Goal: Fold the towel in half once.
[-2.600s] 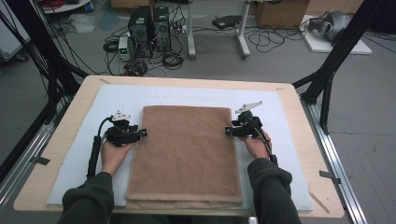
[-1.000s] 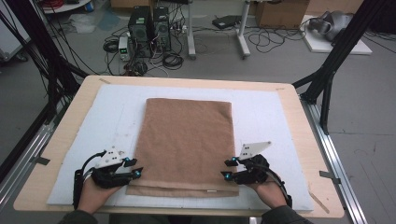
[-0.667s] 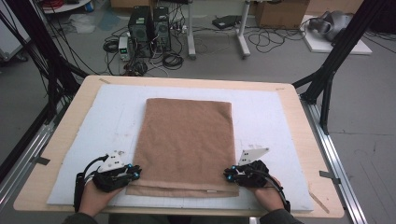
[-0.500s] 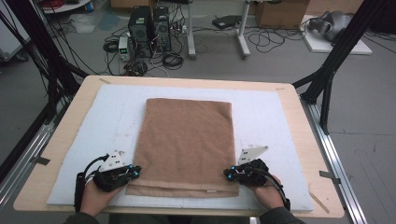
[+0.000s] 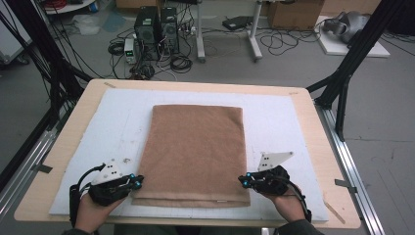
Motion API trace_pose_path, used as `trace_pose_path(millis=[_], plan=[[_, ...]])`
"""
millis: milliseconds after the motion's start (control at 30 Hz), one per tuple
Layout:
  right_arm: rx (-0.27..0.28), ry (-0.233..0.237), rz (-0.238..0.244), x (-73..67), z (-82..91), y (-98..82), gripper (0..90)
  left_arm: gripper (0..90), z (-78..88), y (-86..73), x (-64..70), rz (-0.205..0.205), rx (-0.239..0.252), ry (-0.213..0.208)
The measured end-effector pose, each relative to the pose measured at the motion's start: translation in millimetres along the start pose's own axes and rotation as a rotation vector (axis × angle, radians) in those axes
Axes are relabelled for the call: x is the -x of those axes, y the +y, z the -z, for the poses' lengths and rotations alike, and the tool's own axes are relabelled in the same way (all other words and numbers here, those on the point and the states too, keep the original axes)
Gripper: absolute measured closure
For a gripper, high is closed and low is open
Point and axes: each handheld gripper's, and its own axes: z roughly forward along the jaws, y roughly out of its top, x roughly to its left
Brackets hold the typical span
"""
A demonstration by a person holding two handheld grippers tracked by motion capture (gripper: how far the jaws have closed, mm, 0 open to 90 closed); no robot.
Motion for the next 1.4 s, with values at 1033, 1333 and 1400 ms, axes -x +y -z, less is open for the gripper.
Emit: trace_pose_path(millis=[1033, 1333, 1400], plan=[[-0.045, 0.144, 0.019, -18.0, -9.1, -13.6, 88.1, 89.2, -9.8, -17.7, 13.8, 0.001, 0.003, -0.062], [0.042, 0.135, -0.047, -4.7, -11.5, -2.1, 59.9, 73.8, -7.0, -6.0, 2.2, 0.035, 0.05, -0.031], [0.045, 0.122, -0.061, 0.5, -12.1, 1.4, 55.1, 69.2, -8.5, -0.8, -1.9, 0.042, 0.054, -0.031]])
